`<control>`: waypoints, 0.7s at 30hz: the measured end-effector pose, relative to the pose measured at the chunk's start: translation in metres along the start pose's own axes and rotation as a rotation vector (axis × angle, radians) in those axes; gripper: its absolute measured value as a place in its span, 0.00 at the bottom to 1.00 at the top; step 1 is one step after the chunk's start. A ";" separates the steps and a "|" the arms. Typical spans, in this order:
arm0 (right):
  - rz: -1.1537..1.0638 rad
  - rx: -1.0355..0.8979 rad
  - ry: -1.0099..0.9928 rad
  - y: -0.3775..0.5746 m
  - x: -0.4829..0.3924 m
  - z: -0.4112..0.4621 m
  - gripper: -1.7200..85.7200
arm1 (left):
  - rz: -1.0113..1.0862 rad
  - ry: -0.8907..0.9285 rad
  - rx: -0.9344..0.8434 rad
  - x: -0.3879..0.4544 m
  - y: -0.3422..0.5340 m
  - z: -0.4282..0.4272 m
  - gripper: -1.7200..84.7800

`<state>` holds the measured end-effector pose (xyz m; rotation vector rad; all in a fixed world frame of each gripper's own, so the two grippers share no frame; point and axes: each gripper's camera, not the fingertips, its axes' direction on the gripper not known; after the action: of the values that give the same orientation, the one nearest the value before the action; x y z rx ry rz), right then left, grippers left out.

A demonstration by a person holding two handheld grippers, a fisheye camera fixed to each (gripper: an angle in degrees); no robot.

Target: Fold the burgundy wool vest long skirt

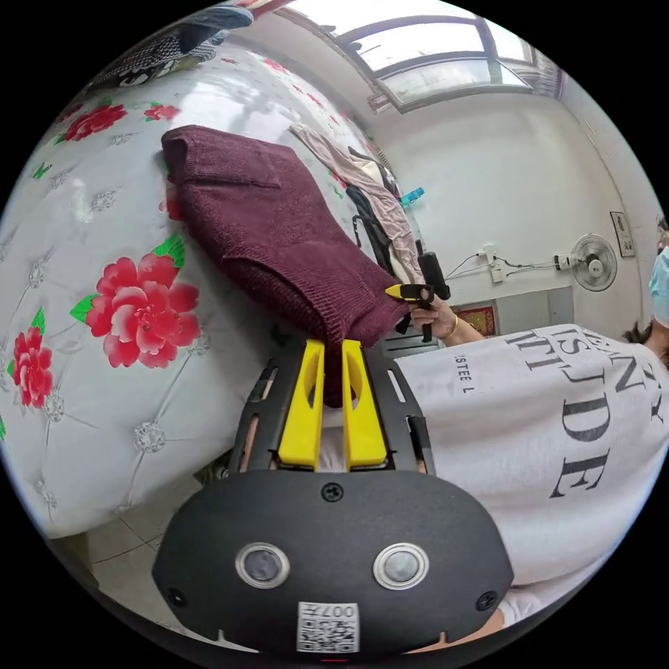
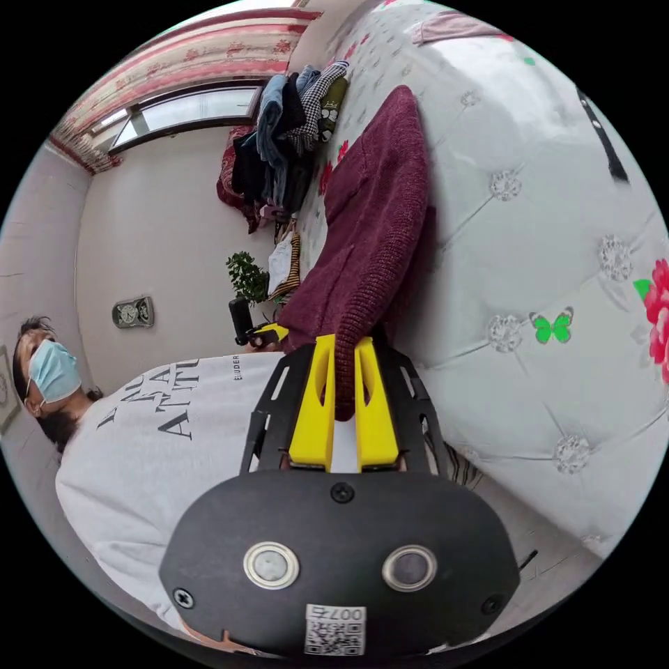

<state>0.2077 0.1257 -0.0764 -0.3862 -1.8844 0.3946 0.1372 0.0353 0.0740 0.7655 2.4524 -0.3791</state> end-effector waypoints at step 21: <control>-0.031 0.397 0.396 -0.097 -0.092 0.023 0.14 | -0.290 -0.115 0.305 -0.173 -0.114 -0.051 0.16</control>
<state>0.2091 -0.0032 -0.1168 -0.1523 -1.3856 0.6097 0.1686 -0.1112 0.2256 0.4873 2.4281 -0.8970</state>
